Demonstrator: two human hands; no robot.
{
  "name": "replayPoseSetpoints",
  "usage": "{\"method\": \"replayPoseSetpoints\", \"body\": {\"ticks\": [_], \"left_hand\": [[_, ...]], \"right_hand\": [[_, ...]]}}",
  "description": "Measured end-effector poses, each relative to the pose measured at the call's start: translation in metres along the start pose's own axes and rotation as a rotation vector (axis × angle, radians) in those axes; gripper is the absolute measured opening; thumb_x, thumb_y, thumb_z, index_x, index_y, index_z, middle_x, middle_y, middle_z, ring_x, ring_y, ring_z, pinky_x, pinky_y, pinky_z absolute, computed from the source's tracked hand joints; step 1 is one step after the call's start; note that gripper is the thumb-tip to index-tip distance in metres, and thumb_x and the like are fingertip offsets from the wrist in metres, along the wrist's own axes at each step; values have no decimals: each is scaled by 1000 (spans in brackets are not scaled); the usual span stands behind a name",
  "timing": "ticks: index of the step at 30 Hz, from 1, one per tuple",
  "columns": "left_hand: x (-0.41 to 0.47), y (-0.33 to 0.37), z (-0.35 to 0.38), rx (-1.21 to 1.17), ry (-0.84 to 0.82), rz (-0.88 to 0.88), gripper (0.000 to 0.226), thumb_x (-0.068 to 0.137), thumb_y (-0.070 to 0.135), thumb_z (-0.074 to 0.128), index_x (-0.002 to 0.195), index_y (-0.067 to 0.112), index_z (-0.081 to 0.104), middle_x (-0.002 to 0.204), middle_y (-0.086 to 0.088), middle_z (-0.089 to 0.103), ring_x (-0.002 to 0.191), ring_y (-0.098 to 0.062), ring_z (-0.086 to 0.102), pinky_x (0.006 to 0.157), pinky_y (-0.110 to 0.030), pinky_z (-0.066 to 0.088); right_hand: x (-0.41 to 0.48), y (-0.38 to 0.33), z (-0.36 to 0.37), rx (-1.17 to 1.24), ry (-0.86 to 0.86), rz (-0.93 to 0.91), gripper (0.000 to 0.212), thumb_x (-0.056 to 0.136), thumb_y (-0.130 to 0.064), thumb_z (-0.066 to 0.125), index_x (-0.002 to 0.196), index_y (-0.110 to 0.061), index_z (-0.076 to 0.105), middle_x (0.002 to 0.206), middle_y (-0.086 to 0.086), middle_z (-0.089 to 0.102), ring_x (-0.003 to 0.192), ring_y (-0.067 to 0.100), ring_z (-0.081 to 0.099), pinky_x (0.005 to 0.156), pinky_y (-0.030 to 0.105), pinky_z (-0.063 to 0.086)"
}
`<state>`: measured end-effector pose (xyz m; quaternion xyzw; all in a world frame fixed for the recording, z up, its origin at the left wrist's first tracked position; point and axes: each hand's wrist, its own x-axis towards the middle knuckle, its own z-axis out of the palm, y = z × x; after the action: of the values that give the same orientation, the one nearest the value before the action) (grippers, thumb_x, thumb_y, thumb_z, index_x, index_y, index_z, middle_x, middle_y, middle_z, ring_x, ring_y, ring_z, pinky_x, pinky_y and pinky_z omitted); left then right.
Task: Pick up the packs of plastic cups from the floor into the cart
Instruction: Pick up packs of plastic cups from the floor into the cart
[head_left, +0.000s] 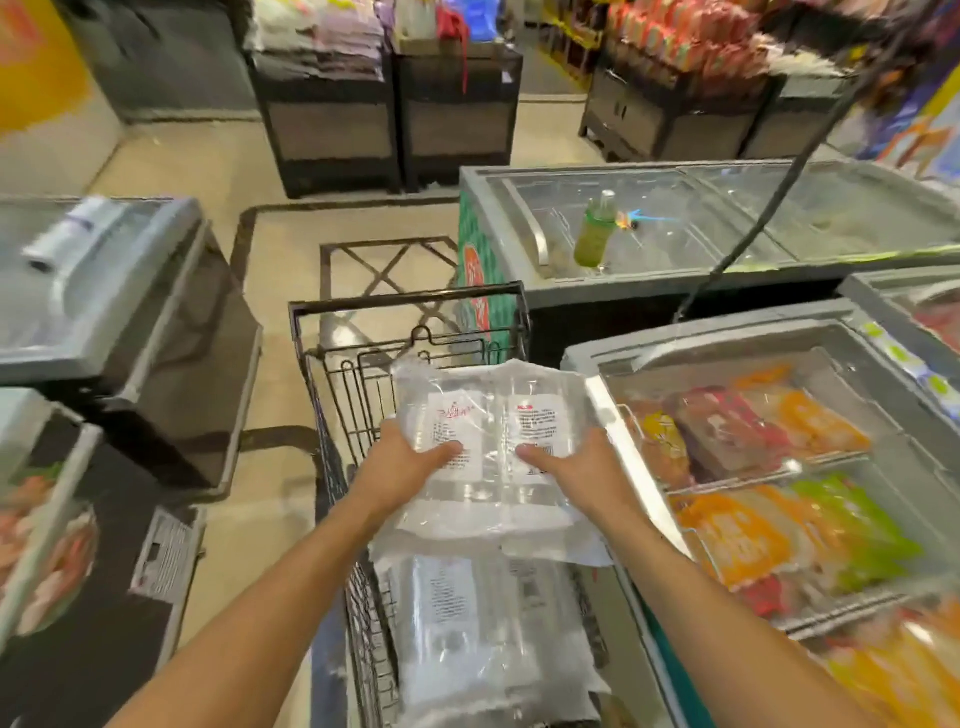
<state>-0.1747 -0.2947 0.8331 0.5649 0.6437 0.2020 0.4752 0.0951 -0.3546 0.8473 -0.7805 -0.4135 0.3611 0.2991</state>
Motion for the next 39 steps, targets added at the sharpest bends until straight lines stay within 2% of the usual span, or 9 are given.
{"method": "replayPoseSetpoints", "body": {"ticks": [2,5,8,10,14,19,25,32,39], "left_hand": [[15,8,-1,-16,31,-45,71,83,60,87,129,24,47,112,4,74,88,-14,76,68,-30,60],[46,5,4,-32,52,-85,45,93,43,83,112,28,46,105,8,68,83,-6,69,62,-20,54],[79,-4,12,-83,79,-140,86,80,65,86,137,20,41,121,2,68,99,-18,73,76,-37,64],[96,-13,21,-66,102,-179,85,86,59,84,141,16,36,122,2,63,105,-23,69,72,-32,59],[126,-34,36,-86,91,-222,75,87,58,84,132,19,38,117,2,66,101,-22,72,68,-28,57],[179,-120,62,-149,67,-260,119,50,92,82,142,25,48,124,2,75,101,-17,78,83,-45,68],[191,-135,76,-85,106,-261,117,60,89,80,155,38,36,128,1,66,103,-21,75,83,-46,68],[218,-178,84,13,82,-279,113,56,101,71,142,31,52,120,4,70,97,-20,77,68,-38,68],[155,-61,53,175,116,-330,122,80,83,65,165,11,16,157,-24,40,139,-45,51,112,-63,49]], "right_hand": [[60,19,19,-48,-25,-16,124,39,-99,83,136,-25,58,122,-5,71,110,22,73,90,45,63],[108,10,33,-88,-107,-33,130,36,-102,79,139,-26,57,126,-5,70,113,23,71,94,46,62],[123,-16,38,-115,-137,-73,112,60,-78,92,143,-16,49,132,-4,60,119,20,61,96,36,50],[144,-13,47,-135,-169,-24,112,71,-65,93,152,-9,39,140,4,51,128,26,55,97,36,45],[172,2,70,-163,-158,-9,116,65,-77,90,149,-13,43,149,12,50,133,36,57,97,44,50],[188,34,106,-184,-198,73,115,70,-72,90,152,-12,35,152,14,46,134,36,52,105,51,48],[196,59,122,-171,-187,106,112,71,-73,88,150,-13,36,143,8,47,130,30,50,103,48,47],[200,57,118,-212,-199,115,111,66,-78,88,141,-13,40,129,6,49,122,34,57,99,56,55],[185,27,101,-290,-245,88,123,74,-73,86,158,-7,26,157,17,45,139,39,51,103,52,50]]}}
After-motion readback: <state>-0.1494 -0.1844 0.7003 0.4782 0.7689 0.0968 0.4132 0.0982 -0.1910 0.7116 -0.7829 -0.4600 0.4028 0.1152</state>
